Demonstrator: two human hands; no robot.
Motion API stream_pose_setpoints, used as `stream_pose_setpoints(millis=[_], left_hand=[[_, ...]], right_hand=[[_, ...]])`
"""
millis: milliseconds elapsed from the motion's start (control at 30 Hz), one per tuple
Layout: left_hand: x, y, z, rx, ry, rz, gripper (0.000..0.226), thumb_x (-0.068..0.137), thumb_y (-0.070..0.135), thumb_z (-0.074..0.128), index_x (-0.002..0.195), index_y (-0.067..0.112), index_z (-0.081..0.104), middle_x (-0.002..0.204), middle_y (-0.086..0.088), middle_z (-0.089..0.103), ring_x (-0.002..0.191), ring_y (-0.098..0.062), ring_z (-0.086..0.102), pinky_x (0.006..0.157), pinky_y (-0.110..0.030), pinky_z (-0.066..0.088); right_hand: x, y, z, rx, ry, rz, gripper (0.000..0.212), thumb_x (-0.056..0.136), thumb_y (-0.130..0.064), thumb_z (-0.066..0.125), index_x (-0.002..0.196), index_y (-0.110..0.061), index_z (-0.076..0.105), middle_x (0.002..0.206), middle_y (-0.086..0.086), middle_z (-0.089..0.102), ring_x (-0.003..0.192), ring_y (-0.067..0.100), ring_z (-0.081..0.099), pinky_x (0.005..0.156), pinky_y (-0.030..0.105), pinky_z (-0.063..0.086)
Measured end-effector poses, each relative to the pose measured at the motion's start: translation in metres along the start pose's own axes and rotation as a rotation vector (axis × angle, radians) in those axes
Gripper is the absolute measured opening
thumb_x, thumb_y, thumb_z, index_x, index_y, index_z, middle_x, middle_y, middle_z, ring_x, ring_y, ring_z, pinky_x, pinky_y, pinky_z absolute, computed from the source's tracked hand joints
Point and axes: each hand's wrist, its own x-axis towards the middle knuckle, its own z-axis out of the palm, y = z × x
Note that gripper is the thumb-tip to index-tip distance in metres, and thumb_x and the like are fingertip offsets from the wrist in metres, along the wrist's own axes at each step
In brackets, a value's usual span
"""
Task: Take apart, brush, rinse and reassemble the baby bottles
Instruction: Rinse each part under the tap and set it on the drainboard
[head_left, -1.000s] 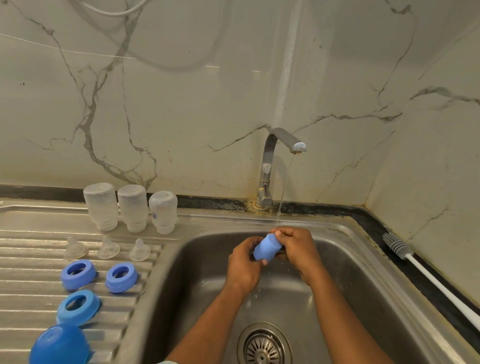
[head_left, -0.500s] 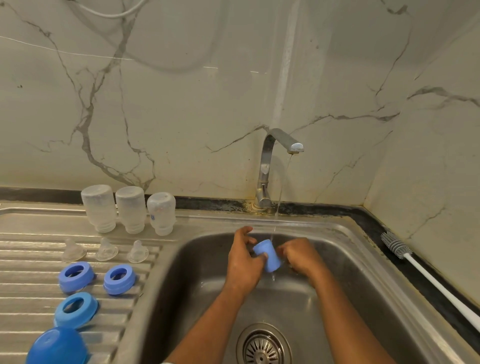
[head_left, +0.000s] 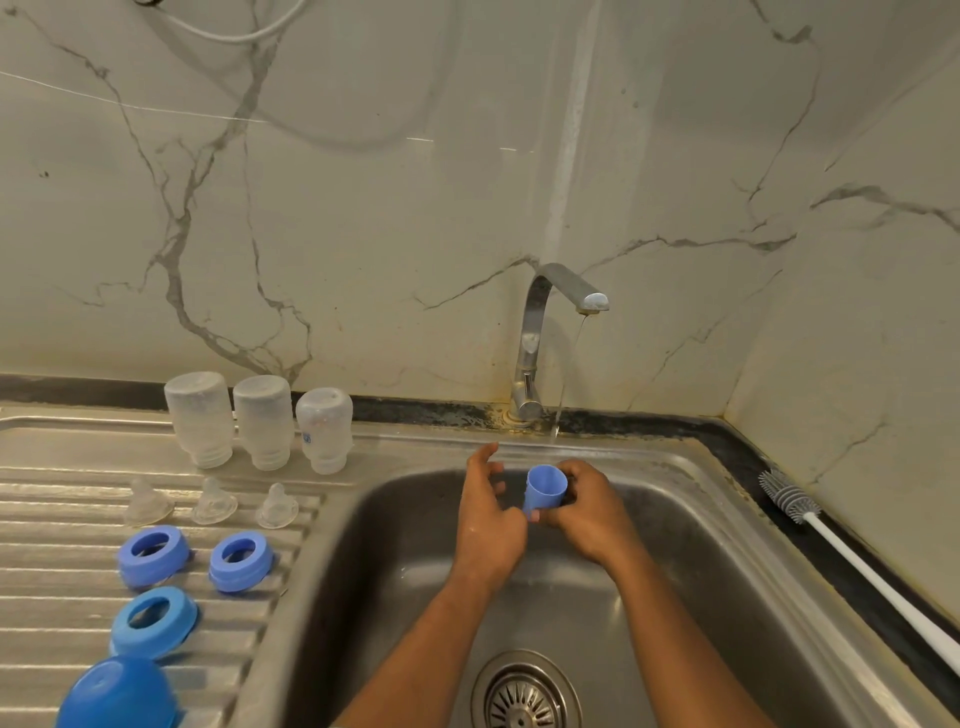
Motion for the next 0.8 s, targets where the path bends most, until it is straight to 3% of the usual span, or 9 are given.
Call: stream_pose_setpoints(millis=[100,167,267,367,433,533,633,700,800], left_hand=[[0.003,-0.007,-0.010,0.030,0.124,-0.046,0.079,0.083,-0.021,0.051,0.144,0.027,0.038,0.140,-0.003,0.045,0.129,-0.018,0.046,0.109,-0.039,0.044],[0.004,-0.013,-0.015,0.073,0.178,-0.057,0.075,0.085,-0.019,0.050,0.143,0.027,0.039,0.142,-0.004,0.047,0.129,-0.022,0.049,0.105,-0.043,0.049],[0.004,-0.014,-0.014,0.113,0.193,-0.065,0.072,0.085,-0.018,0.049,0.143,0.023,0.042,0.144,-0.002,0.046,0.128,-0.020,0.049,0.104,-0.032,0.047],[0.002,-0.012,-0.013,0.164,0.161,-0.046,0.067,0.086,-0.016,0.049,0.142,0.019,0.046,0.147,-0.001,0.044,0.130,-0.021,0.048,0.105,-0.030,0.044],[0.003,-0.012,-0.012,0.198,0.156,-0.047,0.064,0.088,-0.014,0.051,0.142,0.019,0.047,0.147,0.000,0.044,0.131,-0.020,0.049,0.104,-0.029,0.044],[0.004,-0.011,-0.012,0.232,0.166,-0.061,0.062,0.088,-0.013,0.050,0.141,0.019,0.049,0.146,0.000,0.045,0.129,-0.019,0.050,0.101,-0.026,0.043],[0.003,-0.011,-0.013,0.254,0.156,-0.049,0.058,0.087,-0.013,0.050,0.137,0.017,0.053,0.143,0.000,0.047,0.124,-0.017,0.052,0.099,-0.025,0.043],[0.004,-0.013,-0.014,0.258,0.156,-0.045,0.057,0.087,-0.012,0.050,0.135,0.017,0.055,0.141,0.000,0.049,0.121,-0.016,0.053,0.097,-0.025,0.044],[0.005,-0.013,-0.012,0.274,0.151,-0.045,0.057,0.084,-0.012,0.049,0.135,0.015,0.057,0.138,-0.001,0.053,0.123,-0.018,0.055,0.100,-0.028,0.044]], right_hand=[[-0.003,0.003,0.000,-0.286,-0.223,0.114,0.049,0.071,-0.011,0.082,0.114,-0.019,0.059,0.109,0.001,0.065,0.097,0.017,0.061,0.078,0.028,0.047],[-0.005,0.009,0.006,-0.491,-0.187,0.190,0.050,0.071,-0.018,0.082,0.115,-0.018,0.059,0.111,0.002,0.066,0.098,0.020,0.063,0.081,0.033,0.051],[-0.001,0.007,0.004,-0.346,-0.014,0.105,0.052,0.070,-0.023,0.084,0.114,-0.020,0.056,0.108,0.000,0.065,0.094,0.019,0.063,0.076,0.030,0.049],[-0.003,0.003,0.006,-0.366,-0.201,0.126,0.051,0.071,-0.022,0.085,0.113,-0.020,0.056,0.106,-0.001,0.062,0.094,0.017,0.060,0.079,0.028,0.049],[-0.006,0.007,0.010,-0.484,-0.162,0.175,0.051,0.069,-0.025,0.085,0.113,-0.019,0.059,0.107,0.000,0.065,0.095,0.018,0.062,0.085,0.034,0.052],[-0.003,0.006,0.006,-0.382,-0.032,0.111,0.053,0.068,-0.026,0.086,0.112,-0.020,0.057,0.105,-0.001,0.065,0.092,0.017,0.061,0.074,0.029,0.049],[-0.005,0.000,0.006,-0.403,-0.179,0.121,0.047,0.069,-0.024,0.085,0.106,-0.021,0.057,0.102,-0.001,0.063,0.091,0.016,0.061,0.077,0.029,0.049],[-0.008,0.002,0.009,-0.438,-0.083,0.141,0.045,0.070,-0.026,0.084,0.107,-0.021,0.058,0.105,-0.001,0.065,0.092,0.017,0.062,0.083,0.034,0.053],[-0.011,-0.002,0.003,-0.270,0.060,0.094,0.049,0.072,-0.022,0.081,0.115,-0.018,0.057,0.106,-0.001,0.063,0.093,0.018,0.061,0.071,0.027,0.048]])
